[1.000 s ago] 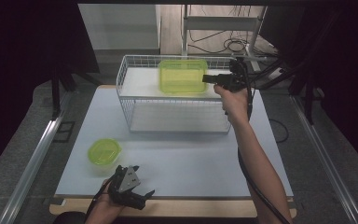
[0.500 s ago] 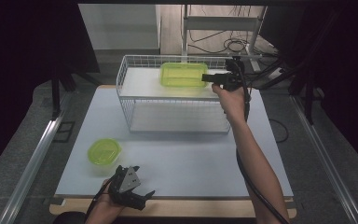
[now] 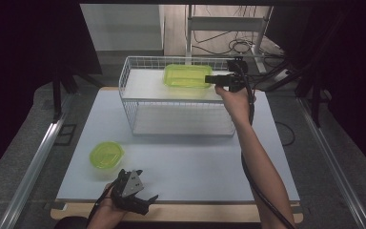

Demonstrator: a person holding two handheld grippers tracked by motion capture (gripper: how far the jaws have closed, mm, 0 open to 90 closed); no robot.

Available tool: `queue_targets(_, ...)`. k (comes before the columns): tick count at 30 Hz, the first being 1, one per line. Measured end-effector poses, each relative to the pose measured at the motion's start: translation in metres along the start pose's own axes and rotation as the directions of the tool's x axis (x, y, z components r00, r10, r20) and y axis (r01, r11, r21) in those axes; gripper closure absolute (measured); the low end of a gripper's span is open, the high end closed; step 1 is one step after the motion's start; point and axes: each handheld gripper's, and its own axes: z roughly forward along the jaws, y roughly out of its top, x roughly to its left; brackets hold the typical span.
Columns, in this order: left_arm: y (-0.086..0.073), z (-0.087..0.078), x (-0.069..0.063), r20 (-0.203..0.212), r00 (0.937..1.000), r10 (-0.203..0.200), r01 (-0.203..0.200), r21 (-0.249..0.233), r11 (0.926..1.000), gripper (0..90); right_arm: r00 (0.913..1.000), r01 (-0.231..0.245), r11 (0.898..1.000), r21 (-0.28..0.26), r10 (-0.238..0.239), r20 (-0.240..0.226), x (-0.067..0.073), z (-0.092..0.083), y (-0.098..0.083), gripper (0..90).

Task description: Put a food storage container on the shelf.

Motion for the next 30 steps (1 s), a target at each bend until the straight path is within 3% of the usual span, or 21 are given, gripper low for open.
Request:
queue_targets(4,0.001,-0.001,0.001,0.0,1.0,0.001,-0.001,0.003,1.0,3.5,0.9999,0.015,1.0,-0.016,-0.015,-0.004,0.0,-0.004,0.001,47.2)
queue_targets(10,0.002,-0.005,0.003,0.03,0.9976,-0.063,0.063,-0.026,0.9976,3.7,0.998,0.06,0.998,-0.029,-0.06,-0.016,0.003,-0.013,0.0,37.3)
queue_targets(17,0.003,-0.007,0.003,0.008,0.9981,-0.061,0.061,-0.033,0.9976,4.1,0.994,0.101,0.994,-0.036,-0.102,-0.041,0.009,-0.024,-0.011,27.8)
queue_targets(26,0.005,-0.009,0.003,-0.024,0.9971,-0.073,0.072,-0.027,0.9971,4.1,0.9808,0.178,0.983,-0.039,-0.181,-0.073,0.018,-0.041,-0.032,21.7)
queue_targets(30,0.006,-0.011,0.004,0.0,0.9939,-0.111,0.111,-0.021,0.9936,4.8,0.9732,0.21,0.977,-0.035,-0.212,-0.089,0.023,-0.049,-0.044,21.3)
